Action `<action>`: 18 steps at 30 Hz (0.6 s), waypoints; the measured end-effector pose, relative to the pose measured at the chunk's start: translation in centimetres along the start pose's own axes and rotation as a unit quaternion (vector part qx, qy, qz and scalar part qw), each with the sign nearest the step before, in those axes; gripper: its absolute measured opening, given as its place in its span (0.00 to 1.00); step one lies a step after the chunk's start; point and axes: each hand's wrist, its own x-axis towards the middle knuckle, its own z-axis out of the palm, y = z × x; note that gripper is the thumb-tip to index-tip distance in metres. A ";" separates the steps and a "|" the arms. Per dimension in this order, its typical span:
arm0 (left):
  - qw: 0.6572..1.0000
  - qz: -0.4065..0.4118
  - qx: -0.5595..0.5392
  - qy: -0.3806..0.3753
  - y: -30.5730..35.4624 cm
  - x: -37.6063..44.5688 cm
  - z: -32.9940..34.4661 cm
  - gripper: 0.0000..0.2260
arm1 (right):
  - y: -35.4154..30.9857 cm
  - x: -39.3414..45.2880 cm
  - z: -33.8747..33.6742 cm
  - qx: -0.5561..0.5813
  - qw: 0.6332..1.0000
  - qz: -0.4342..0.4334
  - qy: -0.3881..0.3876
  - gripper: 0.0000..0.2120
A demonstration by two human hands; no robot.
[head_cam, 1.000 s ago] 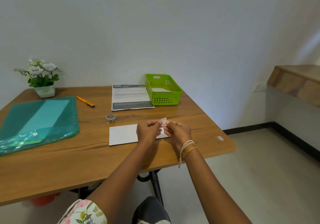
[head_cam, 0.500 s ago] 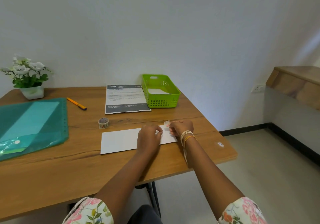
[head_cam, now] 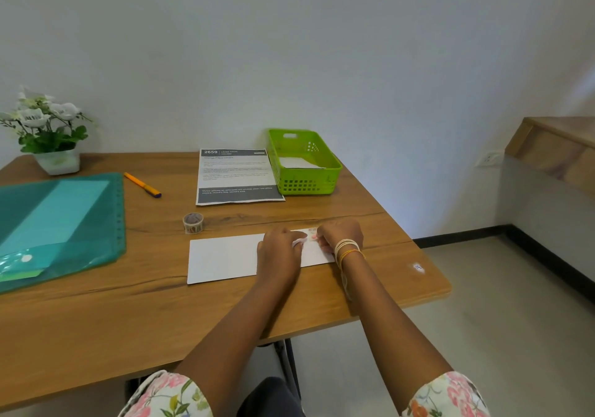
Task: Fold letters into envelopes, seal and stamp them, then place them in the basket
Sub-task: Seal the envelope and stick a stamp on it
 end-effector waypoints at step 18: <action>0.993 -0.038 0.101 -0.042 1.4 1.9 0.1 0.13 | -1.4 -1.0 -1.3 0.022 0.997 0.016 -0.067 0.07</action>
